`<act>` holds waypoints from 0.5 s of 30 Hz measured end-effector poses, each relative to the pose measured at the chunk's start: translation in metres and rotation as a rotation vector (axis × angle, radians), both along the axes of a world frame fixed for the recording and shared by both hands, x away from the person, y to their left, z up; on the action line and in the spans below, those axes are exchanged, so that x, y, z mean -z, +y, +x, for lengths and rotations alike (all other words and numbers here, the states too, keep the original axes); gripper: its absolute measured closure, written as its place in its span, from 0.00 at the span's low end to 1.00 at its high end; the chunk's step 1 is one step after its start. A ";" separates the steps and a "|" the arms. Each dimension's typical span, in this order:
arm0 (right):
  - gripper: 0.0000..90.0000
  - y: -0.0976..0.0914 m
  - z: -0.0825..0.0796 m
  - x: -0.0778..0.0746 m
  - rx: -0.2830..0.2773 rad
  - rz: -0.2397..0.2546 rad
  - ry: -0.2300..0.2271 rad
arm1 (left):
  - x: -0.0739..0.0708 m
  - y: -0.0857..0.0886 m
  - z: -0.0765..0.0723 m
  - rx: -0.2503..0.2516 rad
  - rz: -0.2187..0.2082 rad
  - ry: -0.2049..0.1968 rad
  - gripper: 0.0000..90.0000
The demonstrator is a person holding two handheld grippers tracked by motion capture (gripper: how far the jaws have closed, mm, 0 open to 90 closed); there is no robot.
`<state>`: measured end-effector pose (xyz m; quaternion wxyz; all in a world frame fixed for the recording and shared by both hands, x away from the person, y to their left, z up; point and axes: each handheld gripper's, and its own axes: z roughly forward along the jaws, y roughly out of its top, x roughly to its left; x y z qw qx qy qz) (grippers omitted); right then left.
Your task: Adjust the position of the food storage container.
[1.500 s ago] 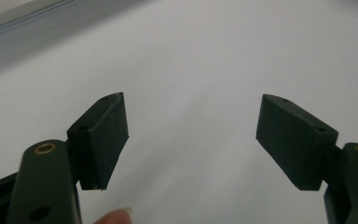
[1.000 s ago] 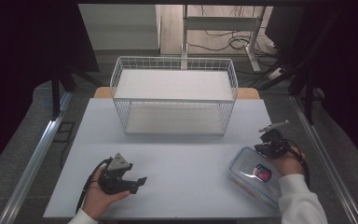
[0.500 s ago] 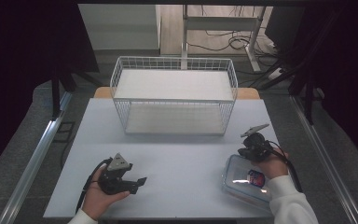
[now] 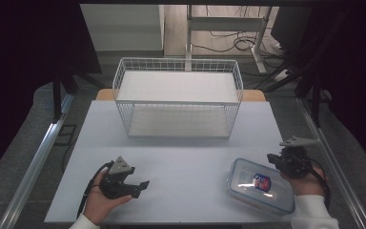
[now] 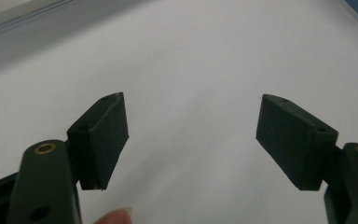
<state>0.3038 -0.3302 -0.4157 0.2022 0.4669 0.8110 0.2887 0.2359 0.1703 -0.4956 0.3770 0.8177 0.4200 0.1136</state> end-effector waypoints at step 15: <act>0.99 -0.050 -0.058 0.011 0.182 -0.014 -0.013 | 0.000 -0.002 -0.001 0.002 -0.001 -0.001 0.28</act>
